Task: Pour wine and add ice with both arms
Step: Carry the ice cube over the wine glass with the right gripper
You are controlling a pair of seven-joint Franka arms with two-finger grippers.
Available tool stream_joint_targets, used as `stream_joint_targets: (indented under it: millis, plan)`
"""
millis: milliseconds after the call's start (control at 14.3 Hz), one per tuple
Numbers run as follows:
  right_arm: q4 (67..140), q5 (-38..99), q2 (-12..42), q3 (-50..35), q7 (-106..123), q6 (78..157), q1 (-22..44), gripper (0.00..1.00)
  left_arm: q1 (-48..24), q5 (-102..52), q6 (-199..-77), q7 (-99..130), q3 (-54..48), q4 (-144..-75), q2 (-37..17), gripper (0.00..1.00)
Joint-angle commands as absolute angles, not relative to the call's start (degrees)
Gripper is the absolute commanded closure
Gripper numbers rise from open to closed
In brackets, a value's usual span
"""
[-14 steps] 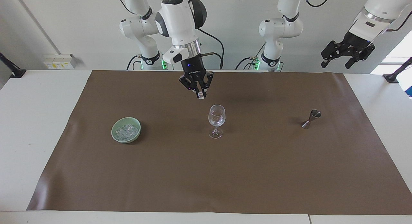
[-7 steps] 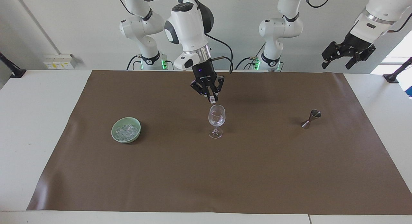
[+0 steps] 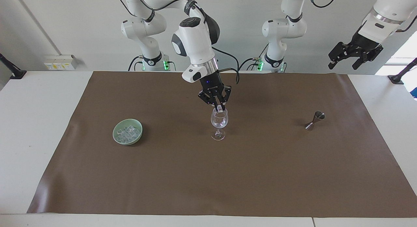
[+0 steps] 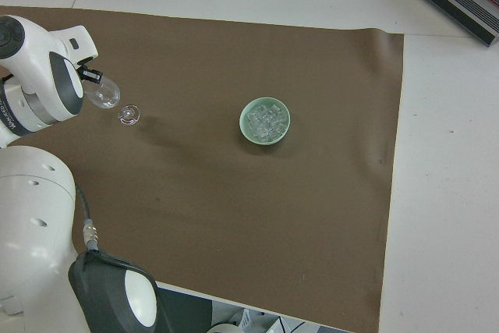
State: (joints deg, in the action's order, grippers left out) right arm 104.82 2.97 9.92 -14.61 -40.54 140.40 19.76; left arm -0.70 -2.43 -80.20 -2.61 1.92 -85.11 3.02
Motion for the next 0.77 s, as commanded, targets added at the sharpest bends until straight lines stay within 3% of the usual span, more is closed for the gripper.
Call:
stream_joint_targets:
  millis: [0, 140, 699]
  plan:
    - [103.71, 1.93, 11.34, -14.59, -42.19, 141.77, 20.21, 1.0, -1.32, -1.23, -79.28, -2.72, 2.2, -84.9, 3.78, 0.0]
    - [103.71, 1.93, 11.42, -14.59, -42.19, 141.85, 20.13, 0.95, -1.14, -1.23, -79.28, -2.72, 2.2, -84.9, 3.78, 0.0]
    - [103.71, 1.93, 11.69, -14.59, -42.01, 142.12, 19.78, 0.58, -1.14, -1.23, -79.28, -2.72, 2.2, -84.99, 3.78, 0.0]
